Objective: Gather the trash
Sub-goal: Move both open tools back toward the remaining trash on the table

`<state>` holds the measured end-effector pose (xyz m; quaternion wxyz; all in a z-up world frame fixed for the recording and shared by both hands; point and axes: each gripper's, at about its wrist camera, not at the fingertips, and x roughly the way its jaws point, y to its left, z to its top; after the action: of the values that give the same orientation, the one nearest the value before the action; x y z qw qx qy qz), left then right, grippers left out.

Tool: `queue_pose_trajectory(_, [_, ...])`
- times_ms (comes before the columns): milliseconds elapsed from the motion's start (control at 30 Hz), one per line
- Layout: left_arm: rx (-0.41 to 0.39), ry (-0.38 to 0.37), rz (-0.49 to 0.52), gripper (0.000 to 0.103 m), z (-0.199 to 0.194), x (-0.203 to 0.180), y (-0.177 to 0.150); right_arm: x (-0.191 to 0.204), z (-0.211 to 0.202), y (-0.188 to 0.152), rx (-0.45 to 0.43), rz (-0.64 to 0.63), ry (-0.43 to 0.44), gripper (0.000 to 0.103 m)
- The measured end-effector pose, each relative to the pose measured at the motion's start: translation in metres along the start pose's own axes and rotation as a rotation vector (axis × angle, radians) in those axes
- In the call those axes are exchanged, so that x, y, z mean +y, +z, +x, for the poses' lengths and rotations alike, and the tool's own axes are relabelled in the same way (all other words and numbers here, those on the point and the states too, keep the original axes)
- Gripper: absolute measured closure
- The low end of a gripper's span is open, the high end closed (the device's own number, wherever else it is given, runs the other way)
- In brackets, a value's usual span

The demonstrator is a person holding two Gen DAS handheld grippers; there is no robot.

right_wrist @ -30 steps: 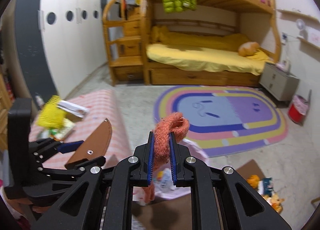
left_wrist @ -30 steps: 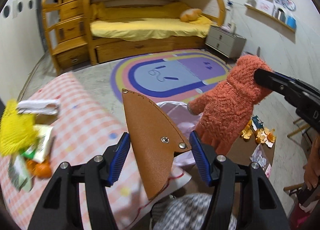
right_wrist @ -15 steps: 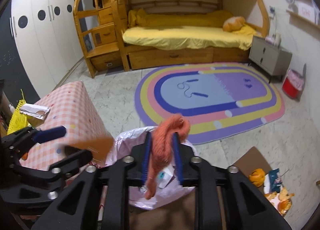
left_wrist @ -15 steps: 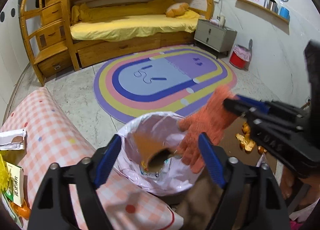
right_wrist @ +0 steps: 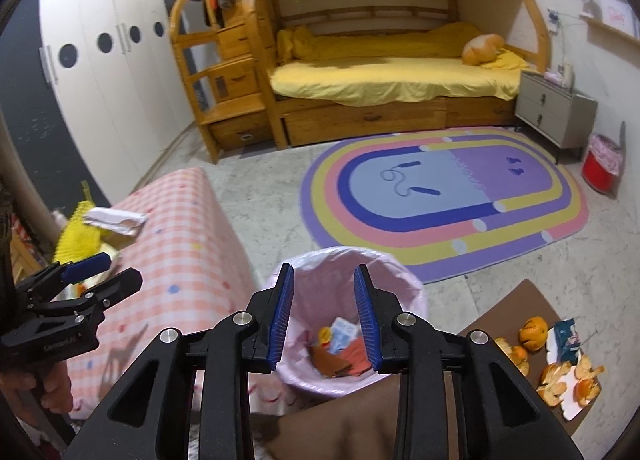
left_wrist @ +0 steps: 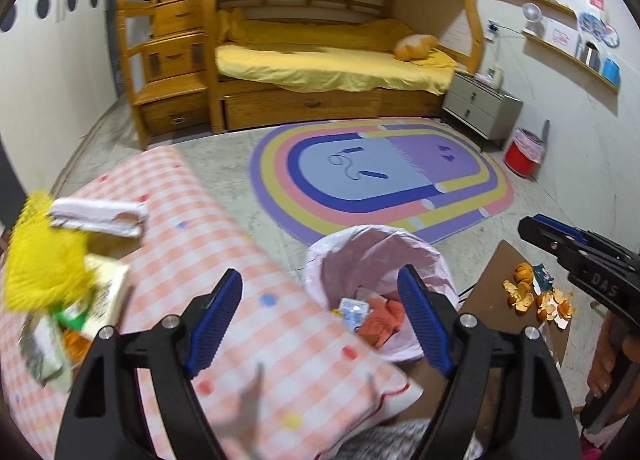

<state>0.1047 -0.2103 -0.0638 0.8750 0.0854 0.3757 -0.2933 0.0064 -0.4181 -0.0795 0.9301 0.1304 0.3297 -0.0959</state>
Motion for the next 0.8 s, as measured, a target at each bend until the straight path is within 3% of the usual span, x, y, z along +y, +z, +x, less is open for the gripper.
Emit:
queue_pose_trajectory(300, [-0.047, 0.123, -0.111, 0.025, -0.057, 0.051, -0.034, 0.075, -0.012, -0.008, 0.013, -0.145, 0.132, 0.07])
queue_pose_trajectory(433, [-0.052, 0.176, -0.177, 0.025, -0.075, 0.083, -0.049, 0.112, -0.01, -0.01, 0.023, -0.213, 0.183, 0.059])
queue_pose_trajectory(633, [-0.057, 0.271, -0.288, 0.02, -0.097, 0.139, -0.074, 0.157, -0.007, -0.012, 0.03, -0.291, 0.232, 0.05])
queue_pose_trajectory(800, [-0.059, 0.341, -0.344, 0.018, -0.112, 0.177, -0.088, 0.188, -0.001, -0.011, 0.036, -0.326, 0.257, 0.05])
